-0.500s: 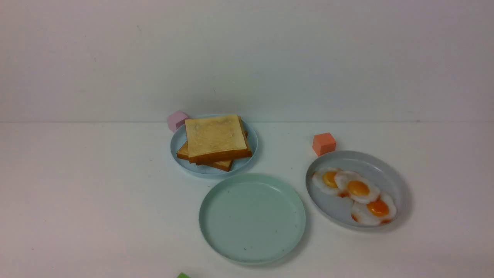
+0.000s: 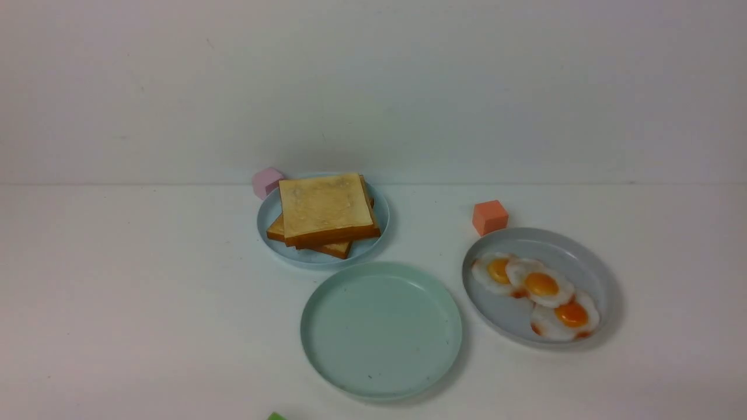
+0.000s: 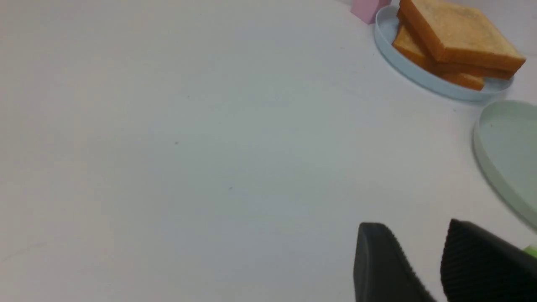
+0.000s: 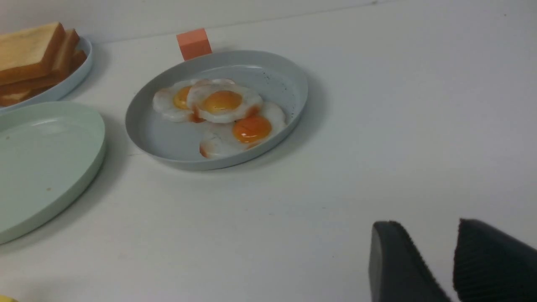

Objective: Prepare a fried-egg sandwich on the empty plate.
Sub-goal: Use the left arm to grab a slice of bread

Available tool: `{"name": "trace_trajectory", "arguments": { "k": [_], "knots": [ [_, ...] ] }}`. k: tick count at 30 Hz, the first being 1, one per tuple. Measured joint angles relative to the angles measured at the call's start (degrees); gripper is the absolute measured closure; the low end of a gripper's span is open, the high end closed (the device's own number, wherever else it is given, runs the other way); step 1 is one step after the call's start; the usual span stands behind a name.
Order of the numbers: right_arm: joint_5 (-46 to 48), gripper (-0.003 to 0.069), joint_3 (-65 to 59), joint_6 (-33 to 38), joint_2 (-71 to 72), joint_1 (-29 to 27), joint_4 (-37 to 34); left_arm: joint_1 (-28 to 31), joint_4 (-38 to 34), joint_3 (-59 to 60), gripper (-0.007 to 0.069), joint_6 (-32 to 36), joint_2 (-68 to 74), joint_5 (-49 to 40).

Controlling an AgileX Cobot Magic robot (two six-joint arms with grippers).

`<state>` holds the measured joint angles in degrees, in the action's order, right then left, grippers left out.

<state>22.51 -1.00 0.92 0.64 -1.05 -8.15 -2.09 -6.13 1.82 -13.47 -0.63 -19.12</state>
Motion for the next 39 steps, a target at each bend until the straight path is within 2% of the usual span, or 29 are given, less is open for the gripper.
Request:
{"name": "trace_trajectory", "arguments": {
  "k": [2, 7, 10, 12, 16, 20, 22, 24, 25, 26, 27, 28, 30, 33, 35, 37, 38, 39],
  "knots": [
    [0.0, 0.0418, 0.0, 0.0, 0.0, 0.0, 0.0, 0.0, -6.5, 0.0, 0.0387, -4.7, 0.0, 7.5],
    [0.0, 0.0418, 0.0, 0.0, 0.0, 0.0, -0.1, 0.0, -18.9, 0.0, 0.0387, -11.5, 0.0, 19.7],
    [0.0, 0.0418, 0.0, 0.0, 0.0, 0.0, -0.1, 0.0, -24.2, -0.1, 0.0394, -12.8, 0.0, 23.1],
    [0.0, 0.0418, 0.0, 0.0, 0.0, 0.0, 0.0, -0.3, -24.9, -1.7, 0.0414, -12.8, 0.0, 20.9],
    [0.0, 0.0418, 0.0, 0.0, 0.0, 0.0, 0.0, -2.8, -22.2, -10.8, 0.0482, -8.5, 3.2, 10.2],
    [-0.6, 0.0418, 0.0, 0.0, 0.0, 0.0, 0.1, -6.8, -19.3, -22.8, 0.0533, 0.3, 14.4, -4.6],
    [-1.6, 0.0418, -0.2, -0.4, 0.0, 0.0, -0.3, -9.3, -18.1, -29.8, 0.0547, 5.7, 22.4, -16.4],
    [-3.1, 0.0418, -0.4, -2.1, 0.0, 0.0, -3.5, -11.0, -17.3, -36.0, 0.0552, 10.3, 30.3, -25.5],
    [-3.5, 0.0418, -0.5, -2.6, 0.0, 0.0, -4.6, -11.3, -17.1, -36.6, 0.0553, 10.7, 31.1, -26.3],
    [-5.3, 0.0418, -0.5, -5.2, 0.0, 0.0, -9.9, -12.3, -16.6, -40.9, 0.0554, 13.5, 37.3, -31.8],
    [-5.6, 0.0418, -0.5, -5.5, 0.0, 0.0, -10.6, -12.3, -16.5, -40.9, 0.0554, 13.5, 37.3, -32.1],
    [-8.0, 0.0418, -0.5, -8.0, 0.0, 0.0, -16.5, -12.8, -16.4, -43.9, 0.0554, 15.0, 42.0, -33.6],
    [-10.5, 0.0418, -0.5, -10.1, 0.0, 0.0, -23.4, -12.8, -16.7, -47.0, 0.0554, 16.6, 47.3, -33.7],
    [-11.0, 0.0418, -0.1, -10.4, 0.0, 0.0, -28.4, -12.8, -17.7, -50.2, 0.0554, 21.1, 53.6, -32.6],
    [-8.9, 0.0418, 1.1, -9.9, 0.0, 0.2, -29.1, -12.8, -18.3, -51.8, 0.0554, 23.0, 56.4, -32.4],
    [3.3, 0.0418, 10.3, -5.0, -2.1, 1.6, -28.6, -12.8, -20.8, -56.2, 0.0573, 27.2, 63.6, -32.4],
    [3.3, 0.0419, 10.3, -5.0, -2.5, 1.7, -28.5, -12.8, -20.8, -56.6, 0.0575, 27.5, 64.1, -32.4],
    [10.7, 0.0428, 16.6, -2.0, -5.2, 2.3, -27.4, -12.8, -21.5, -58.7, 0.0602, 29.8, 67.3, -32.6]
  ]
}}
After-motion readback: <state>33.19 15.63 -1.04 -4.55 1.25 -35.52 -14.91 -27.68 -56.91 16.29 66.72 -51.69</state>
